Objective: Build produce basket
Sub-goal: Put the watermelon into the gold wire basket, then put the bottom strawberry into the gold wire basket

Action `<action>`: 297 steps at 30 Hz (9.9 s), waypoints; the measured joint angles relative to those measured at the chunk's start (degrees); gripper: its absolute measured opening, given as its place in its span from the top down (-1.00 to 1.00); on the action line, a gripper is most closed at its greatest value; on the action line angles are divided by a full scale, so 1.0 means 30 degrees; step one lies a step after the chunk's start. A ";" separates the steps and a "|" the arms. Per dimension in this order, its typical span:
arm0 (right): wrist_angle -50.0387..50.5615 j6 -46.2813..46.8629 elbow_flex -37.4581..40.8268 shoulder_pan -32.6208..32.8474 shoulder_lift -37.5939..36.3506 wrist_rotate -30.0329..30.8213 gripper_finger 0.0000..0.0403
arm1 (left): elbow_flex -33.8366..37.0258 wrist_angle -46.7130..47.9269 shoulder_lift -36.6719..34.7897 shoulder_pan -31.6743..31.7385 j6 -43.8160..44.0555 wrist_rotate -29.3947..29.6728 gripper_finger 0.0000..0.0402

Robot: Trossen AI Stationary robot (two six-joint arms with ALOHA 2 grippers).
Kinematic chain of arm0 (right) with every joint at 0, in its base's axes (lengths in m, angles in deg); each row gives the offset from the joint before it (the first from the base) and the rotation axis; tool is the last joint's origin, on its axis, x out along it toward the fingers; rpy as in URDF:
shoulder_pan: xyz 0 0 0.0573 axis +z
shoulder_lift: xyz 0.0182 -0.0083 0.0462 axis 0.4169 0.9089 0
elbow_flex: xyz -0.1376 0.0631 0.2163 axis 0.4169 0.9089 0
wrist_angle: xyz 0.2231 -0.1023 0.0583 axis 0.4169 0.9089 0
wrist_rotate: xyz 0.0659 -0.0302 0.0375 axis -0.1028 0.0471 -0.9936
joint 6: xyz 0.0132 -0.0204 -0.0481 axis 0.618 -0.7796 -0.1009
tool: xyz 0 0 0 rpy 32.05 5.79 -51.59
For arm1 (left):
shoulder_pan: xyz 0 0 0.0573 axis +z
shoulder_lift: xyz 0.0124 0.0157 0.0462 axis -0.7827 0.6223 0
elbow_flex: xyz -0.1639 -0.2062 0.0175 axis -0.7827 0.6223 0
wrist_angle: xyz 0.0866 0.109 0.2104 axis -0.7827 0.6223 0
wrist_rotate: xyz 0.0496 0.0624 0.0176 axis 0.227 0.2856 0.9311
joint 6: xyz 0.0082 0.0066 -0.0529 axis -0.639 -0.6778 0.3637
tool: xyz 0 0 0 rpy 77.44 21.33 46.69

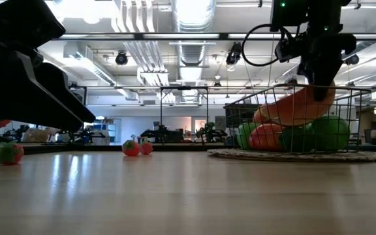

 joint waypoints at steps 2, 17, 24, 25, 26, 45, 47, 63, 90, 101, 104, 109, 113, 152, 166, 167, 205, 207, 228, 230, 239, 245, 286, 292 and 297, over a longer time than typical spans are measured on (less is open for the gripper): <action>-0.0005 0.0080 0.0023 -0.0105 0.0034 0.0003 0.46 | 0.0000 -0.0006 0.0000 0.0000 0.0000 0.0000 -0.92; 0.0309 0.1213 0.0058 -0.0096 0.0129 0.0174 0.09 | -0.0007 -0.0011 0.0000 0.0000 0.0000 0.0000 -0.92; 0.1336 0.2103 -0.0322 -0.0094 0.0116 0.0141 -0.14 | -0.0019 -0.0015 0.0000 0.0000 0.0000 0.0000 -0.92; 0.1487 0.2284 -0.0482 -0.0089 0.0107 0.0094 -0.15 | -0.0022 -0.0015 0.0000 0.0000 0.0000 0.0000 -0.92; 0.1595 0.2365 -0.0642 -0.0089 0.0107 0.0000 -0.15 | -0.0022 -0.0015 0.0000 0.0000 0.0000 0.0000 -0.92; 0.0755 0.2726 -0.0826 -0.0096 -0.0003 -0.0198 0.86 | -0.0022 -0.0022 0.0000 0.0000 0.0000 -0.0007 -0.92; 0.0632 0.2730 -0.0694 -0.0096 0.0005 0.0134 0.92 | -0.0022 -0.0022 0.0000 0.0000 0.0000 0.0000 -0.92; 0.0561 0.3586 -0.1768 -0.0089 -0.0287 -0.0568 0.86 | -0.0027 -0.0013 -0.0522 -0.0002 -0.0028 -0.0504 -0.92; -0.4328 0.4591 -0.1950 0.0622 -0.0258 -0.0316 0.45 | -0.0022 0.1378 -0.1521 -0.0007 0.0534 -0.0827 -0.92; -1.6048 0.2601 -0.1661 0.8048 0.0527 0.6830 0.65 | 0.0100 1.1609 -0.5584 -0.0012 0.9000 -0.0317 -0.92; -1.7780 0.2008 -0.1654 1.0166 0.1797 0.8357 0.70 | 0.0146 1.3722 -0.6374 -0.0028 1.0556 -0.0468 -0.92; -1.9703 0.2015 -0.1632 1.2664 0.4949 0.9558 0.74 | 0.0131 1.5549 -0.7511 -0.0157 1.0307 -0.3733 -0.92; -2.1562 0.2487 -0.1617 1.3963 0.7846 1.1088 0.74 | 0.0124 1.6377 -0.8007 -0.0567 0.9087 -0.7533 -0.92; -2.8206 0.3401 -0.1625 1.5247 1.3724 1.3674 0.74 | 0.4034 1.3892 -0.4135 -0.4262 1.6210 -0.1765 -0.92; -2.8273 0.3345 -0.1625 1.5247 1.3724 1.3692 0.74 | 0.5338 1.2624 -0.4255 -0.4250 1.9202 -0.1675 -0.88; -2.8283 0.3334 -0.1625 1.5247 1.3724 1.3692 0.74 | 0.5345 1.2336 -0.4255 -0.4248 1.8702 -0.1602 -0.85; -2.4050 0.5541 -0.1639 1.7128 1.3063 1.6365 0.74 | 0.3351 -0.0758 -0.4248 0.1528 0.0402 -0.4264 0.35; -2.2943 0.6948 -0.1639 1.7450 1.2931 1.6352 0.74 | 0.3348 -0.3497 -0.4248 0.2761 -0.2416 -0.5416 0.34; -1.9836 1.6554 -0.1632 2.3538 1.2645 2.0320 0.74 | -1.6532 -0.0742 0.6219 1.4081 -1.5134 -1.6062 0.32; -1.9847 1.6547 -0.1632 2.3523 1.2645 2.0424 0.74 | -1.9216 0.0387 0.7813 1.4857 -1.5147 -1.6109 0.32; -1.9982 1.6646 -0.1625 2.3494 1.2660 2.0548 0.74 | -2.5662 0.2871 1.2885 1.7484 -1.4631 -1.5992 0.32; -1.9979 1.6019 -0.1625 2.3487 1.2670 2.0851 0.74 | -2.5541 0.3211 1.3935 1.8153 -1.4456 -1.5923 0.32; -2.0031 1.5866 -0.1625 2.3487 1.2674 2.1692 0.74 | -2.5558 0.3338 1.4170 1.8622 -1.4430 -1.6278 -0.25; -2.0040 1.5866 -0.1617 2.3487 1.2674 2.1699 0.74 | -2.5873 0.3824 1.3139 1.8619 -1.4538 -1.6356 -0.27; -1.9994 1.5844 -0.1617 2.3487 1.2674 2.1706 0.74 | -2.6006 0.4863 1.1436 1.8481 -1.4592 -1.6364 -0.27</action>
